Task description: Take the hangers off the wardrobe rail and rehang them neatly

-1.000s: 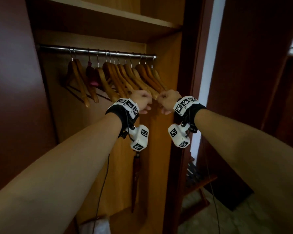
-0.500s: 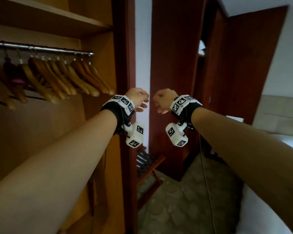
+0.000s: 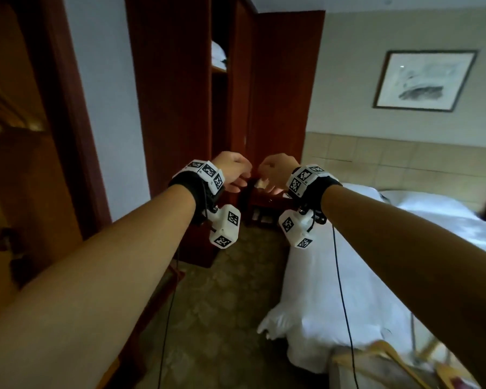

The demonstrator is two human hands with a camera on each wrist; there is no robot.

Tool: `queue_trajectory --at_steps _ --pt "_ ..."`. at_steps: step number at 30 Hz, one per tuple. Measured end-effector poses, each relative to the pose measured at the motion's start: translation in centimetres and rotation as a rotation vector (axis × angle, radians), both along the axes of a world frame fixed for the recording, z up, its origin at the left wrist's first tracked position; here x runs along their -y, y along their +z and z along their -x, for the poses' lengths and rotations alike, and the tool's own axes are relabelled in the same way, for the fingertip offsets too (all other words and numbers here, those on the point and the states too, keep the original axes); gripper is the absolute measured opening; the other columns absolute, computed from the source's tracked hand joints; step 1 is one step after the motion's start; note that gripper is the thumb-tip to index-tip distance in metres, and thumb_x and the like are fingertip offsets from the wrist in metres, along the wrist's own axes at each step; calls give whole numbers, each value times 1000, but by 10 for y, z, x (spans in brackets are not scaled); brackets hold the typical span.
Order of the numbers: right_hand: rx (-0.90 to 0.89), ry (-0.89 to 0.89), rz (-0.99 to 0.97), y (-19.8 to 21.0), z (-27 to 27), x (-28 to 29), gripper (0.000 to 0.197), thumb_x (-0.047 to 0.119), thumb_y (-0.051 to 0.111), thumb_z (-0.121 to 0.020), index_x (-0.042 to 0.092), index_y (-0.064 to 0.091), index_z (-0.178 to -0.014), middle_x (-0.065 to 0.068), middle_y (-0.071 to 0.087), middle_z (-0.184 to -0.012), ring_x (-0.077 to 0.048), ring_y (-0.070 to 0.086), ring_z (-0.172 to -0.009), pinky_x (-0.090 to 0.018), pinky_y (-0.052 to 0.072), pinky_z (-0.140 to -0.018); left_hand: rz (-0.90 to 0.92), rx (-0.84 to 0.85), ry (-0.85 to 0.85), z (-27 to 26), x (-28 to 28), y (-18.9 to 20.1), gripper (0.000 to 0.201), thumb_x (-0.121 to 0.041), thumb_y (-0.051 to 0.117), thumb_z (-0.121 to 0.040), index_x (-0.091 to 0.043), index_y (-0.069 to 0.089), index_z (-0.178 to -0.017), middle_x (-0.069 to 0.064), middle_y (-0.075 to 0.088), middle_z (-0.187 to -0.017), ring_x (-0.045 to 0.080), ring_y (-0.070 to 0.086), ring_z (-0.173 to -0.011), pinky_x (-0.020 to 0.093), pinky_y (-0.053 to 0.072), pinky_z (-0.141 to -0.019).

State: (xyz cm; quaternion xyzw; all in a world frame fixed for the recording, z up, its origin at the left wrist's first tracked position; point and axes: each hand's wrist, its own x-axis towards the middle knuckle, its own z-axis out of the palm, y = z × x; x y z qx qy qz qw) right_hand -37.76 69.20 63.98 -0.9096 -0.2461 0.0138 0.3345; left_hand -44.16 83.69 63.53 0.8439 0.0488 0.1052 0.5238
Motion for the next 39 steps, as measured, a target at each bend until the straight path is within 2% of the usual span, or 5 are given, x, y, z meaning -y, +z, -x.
queue_trajectory --at_steps 8,13,16,28,39 --pt "-97 -164 26 -41 12 166 22 18 44 -100 8 63 -107 -14 72 -98 -26 73 -79 -44 61 -76 23 -135 -207 -24 153 -43 10 -20 53 -98 -16 61 -102 4 64 -96 17 63 -75 27 53 -57" --pt "-156 -327 -38 -68 7 249 23 15 44 -98 6 64 -102 -8 69 -87 -24 72 -67 -32 61 -62 53 -235 -332 -50 230 -73 10 -16 52 -97 -12 59 -104 8 60 -90 20 57 -70 30 48 -60" --pt "-195 -412 -72 -86 -2 289 21 16 43 -98 8 63 -101 -8 69 -87 -21 69 -62 -24 57 -49 41 -279 -397 -73 270 -90 13 -19 55 -95 -12 60 -105 6 61 -89 19 59 -70 29 48 -58" --pt "-379 -729 -51 -182 -87 404 24 11 45 -97 6 64 -109 -5 67 -83 -17 67 -56 -24 58 -50 117 -598 -697 -202 377 -194 14 -20 54 -96 -13 61 -107 8 66 -100 26 63 -85 37 54 -72" --pt "-513 -956 -42 -269 -103 485 26 11 43 -97 1 66 -103 -16 72 -87 -33 73 -75 -47 61 -71 206 -712 -665 -271 443 -274 10 -18 56 -94 -9 60 -96 10 68 -96 24 65 -81 32 55 -66"
